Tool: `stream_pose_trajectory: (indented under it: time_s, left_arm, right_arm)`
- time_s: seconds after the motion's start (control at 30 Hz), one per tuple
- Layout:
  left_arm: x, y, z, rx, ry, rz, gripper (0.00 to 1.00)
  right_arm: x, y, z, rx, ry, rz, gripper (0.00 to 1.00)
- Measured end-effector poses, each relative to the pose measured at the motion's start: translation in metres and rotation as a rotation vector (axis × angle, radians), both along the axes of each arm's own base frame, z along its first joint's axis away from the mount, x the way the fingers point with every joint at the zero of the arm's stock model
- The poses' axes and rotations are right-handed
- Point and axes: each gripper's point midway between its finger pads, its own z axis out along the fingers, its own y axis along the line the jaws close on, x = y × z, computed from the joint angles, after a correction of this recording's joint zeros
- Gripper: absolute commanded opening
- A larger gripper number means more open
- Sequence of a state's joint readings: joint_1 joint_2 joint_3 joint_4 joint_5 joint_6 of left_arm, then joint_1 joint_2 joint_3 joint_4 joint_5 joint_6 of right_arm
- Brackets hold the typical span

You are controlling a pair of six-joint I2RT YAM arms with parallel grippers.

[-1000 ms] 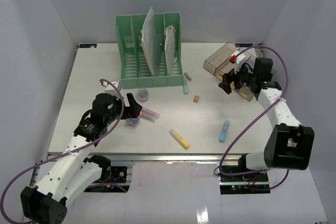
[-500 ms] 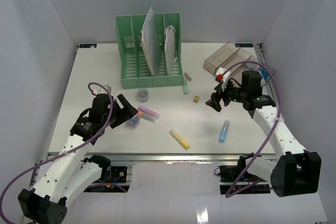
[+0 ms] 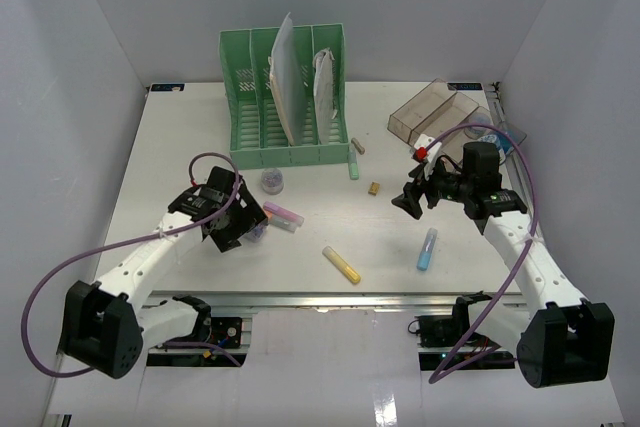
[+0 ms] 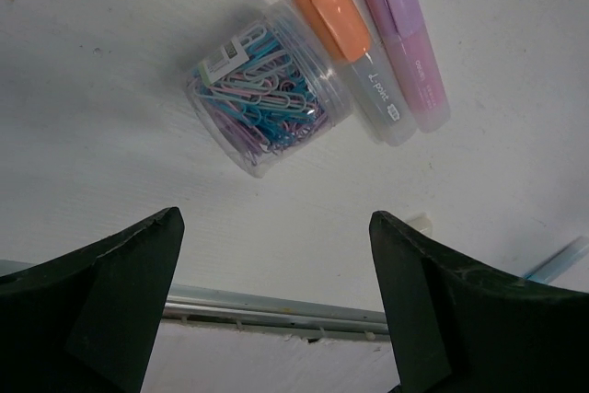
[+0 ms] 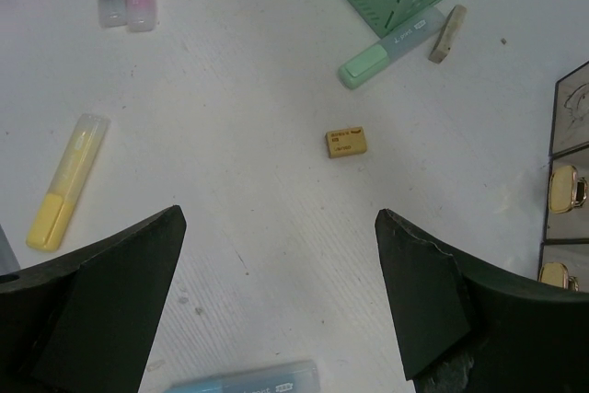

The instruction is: Organize the desk

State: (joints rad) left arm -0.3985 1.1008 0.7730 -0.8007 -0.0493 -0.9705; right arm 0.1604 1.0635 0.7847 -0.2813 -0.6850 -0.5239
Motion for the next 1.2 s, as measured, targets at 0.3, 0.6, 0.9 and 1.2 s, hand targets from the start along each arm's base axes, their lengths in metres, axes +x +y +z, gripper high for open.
stream_pose_trajectory:
  time_s: [0.3, 0.6, 0.9, 1.2]
  left_arm:
    - [0.022, -0.003, -0.027, 0.081, 0.132, 0.034, 0.96]
    - [0.027, 0.001, -0.052, 0.148, 0.211, 0.055, 0.87]
    - [0.029, 0.006, -0.044, 0.15, 0.157, 0.073, 0.25]
    - [0.027, -0.009, -0.004, 0.019, -0.036, -0.068, 0.04]
  right_arm:
    - [-0.004, 0.0, 0.002, 0.006, -0.013, 0.006, 0.9]
    - [-0.005, 0.001, 0.003, 0.01, -0.016, 0.01, 0.9]
    - [-0.006, 0.002, 0.003, 0.014, -0.015, 0.016, 0.9]
    - [-0.021, 0.014, 0.004, 0.059, -0.004, 0.116, 0.9]
